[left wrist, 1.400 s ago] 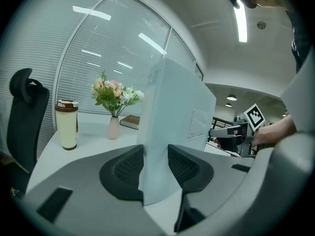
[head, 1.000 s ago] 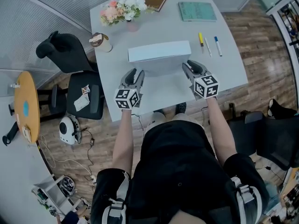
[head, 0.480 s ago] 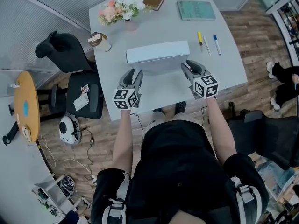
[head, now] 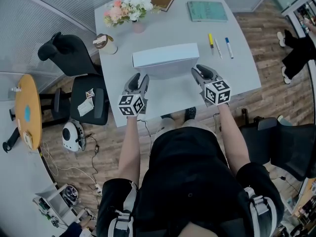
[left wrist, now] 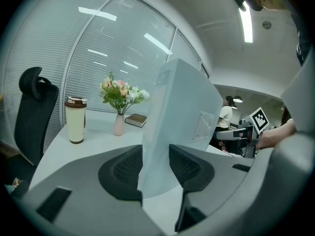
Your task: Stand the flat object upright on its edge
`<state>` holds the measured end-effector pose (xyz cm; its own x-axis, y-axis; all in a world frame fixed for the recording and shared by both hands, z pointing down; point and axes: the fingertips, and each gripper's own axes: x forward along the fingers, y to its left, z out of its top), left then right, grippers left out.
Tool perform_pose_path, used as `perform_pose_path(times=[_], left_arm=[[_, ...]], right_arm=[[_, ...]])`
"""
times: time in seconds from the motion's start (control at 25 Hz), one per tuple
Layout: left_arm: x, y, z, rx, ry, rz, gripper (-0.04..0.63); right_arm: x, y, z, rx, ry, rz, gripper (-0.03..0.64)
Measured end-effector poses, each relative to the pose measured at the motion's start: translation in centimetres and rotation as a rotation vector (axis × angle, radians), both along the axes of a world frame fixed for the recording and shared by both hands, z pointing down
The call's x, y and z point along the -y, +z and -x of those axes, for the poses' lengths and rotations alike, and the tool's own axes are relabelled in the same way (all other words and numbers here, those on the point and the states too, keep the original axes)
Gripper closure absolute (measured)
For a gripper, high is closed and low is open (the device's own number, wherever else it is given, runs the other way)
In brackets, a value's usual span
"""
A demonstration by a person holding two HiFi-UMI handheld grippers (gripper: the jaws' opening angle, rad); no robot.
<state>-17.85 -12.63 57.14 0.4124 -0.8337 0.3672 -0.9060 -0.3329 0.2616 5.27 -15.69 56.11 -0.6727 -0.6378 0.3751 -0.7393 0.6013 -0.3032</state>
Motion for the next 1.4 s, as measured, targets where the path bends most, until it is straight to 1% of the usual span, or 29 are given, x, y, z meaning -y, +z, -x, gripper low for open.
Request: perform_pose_path(times=[0.2,0.44,0.6,0.72,0.88,1.08,1.2,1.32,1.4], left_arm=[[-0.5,-0.3,-0.2,0.010,-0.005,-0.006,0.430],[-1.8,-1.3,-1.1,0.012,-0.044,-0.022,0.430],[-2.9,-2.6,-2.3,0.002,-0.073,-0.049,0.430],[-3.6,-3.7,-3.5,-0.002,-0.092,-0.073,0.430],[-4.2,-5.2,-5.6,-0.011,-0.096,-0.101,0.431],[-4.6,-7.4,-7.9,-0.026,-0.085,-0.134,0.452],[-4.8,-8.8,-9.0,-0.033,-0.082,-0.157,0.473],[-5.4,-10.5,-10.1,-0.043,-0.077,-0.180,0.502],[-5.8,-11.7,-10.9,-0.047,-0.074,-0.200,0.526]], right_arm=[[-0.2,0.0,-0.3,0.006,-0.007,-0.006,0.491],[-0.9,-0.8,-0.9,0.016,-0.033,-0.021,0.494],[-1.6,-1.5,-1.2,0.016,-0.060,-0.040,0.499],[-2.1,-2.3,-1.5,0.015,-0.074,-0.061,0.515],[-3.1,-3.8,-1.4,0.013,-0.109,-0.099,0.518],[-3.7,-5.9,-1.3,0.029,-0.137,-0.138,0.532],[-3.9,-6.7,-1.2,0.021,-0.158,-0.155,0.539],[-4.4,-7.8,-1.4,0.008,-0.175,-0.174,0.553],[-4.6,-9.0,-1.6,0.011,-0.182,-0.192,0.575]])
